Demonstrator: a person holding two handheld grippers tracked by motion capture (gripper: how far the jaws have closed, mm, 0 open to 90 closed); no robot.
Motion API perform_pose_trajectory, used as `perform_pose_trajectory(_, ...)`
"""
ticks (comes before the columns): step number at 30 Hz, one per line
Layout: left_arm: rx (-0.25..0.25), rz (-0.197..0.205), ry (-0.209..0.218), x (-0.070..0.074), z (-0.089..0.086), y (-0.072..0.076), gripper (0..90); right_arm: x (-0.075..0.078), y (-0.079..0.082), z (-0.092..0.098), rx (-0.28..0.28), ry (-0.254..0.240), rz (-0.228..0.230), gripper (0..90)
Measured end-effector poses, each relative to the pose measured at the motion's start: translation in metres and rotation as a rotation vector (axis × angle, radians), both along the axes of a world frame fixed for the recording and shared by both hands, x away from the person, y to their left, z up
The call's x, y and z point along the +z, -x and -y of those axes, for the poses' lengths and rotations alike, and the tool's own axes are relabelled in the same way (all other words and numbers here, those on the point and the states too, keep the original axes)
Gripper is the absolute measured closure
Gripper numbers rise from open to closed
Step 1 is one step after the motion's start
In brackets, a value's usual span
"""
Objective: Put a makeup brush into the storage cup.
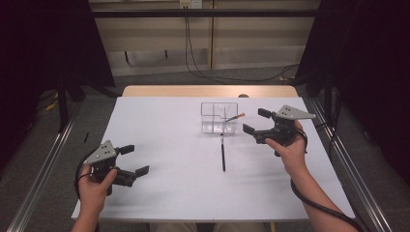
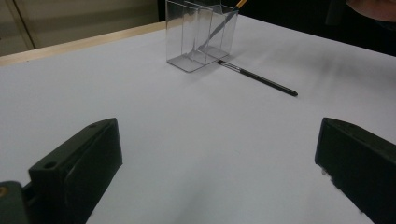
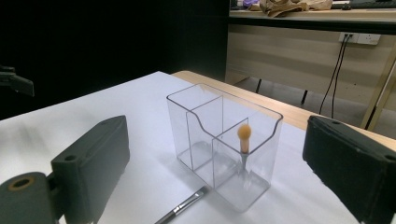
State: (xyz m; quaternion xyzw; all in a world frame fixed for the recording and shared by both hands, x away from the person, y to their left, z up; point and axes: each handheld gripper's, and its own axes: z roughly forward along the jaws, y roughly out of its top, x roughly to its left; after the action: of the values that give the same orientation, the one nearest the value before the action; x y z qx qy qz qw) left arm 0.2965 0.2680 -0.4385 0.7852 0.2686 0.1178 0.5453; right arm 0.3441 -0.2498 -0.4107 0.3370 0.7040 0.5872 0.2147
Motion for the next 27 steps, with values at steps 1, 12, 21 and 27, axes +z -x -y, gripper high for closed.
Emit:
perform_pose_trajectory(1, 0.0, 0.0, 0.001, 0.0, 0.0, 0.0, 0.7, -0.001, 0.001, 0.001, -0.001, -0.001, -0.003, 7.2)
perform_pose_trajectory(12, -0.004, 0.005, -0.001, 0.001, 0.0, 0.0, 0.7, -0.005, 0.016, 0.017, -0.016, -0.002, -0.009, 6.8)
perform_pose_trajectory(21, -0.008, 0.008, 0.002, 0.001, 0.001, 0.0, 0.6, -0.006, 0.027, 0.028, -0.023, 0.007, -0.008, 6.5)
perform_pose_trajectory(27, -0.001, 0.01, 0.002, 0.001, 0.001, 0.0, 0.6, -0.006, 0.034, 0.031, -0.018, 0.005, -0.005, 6.3)
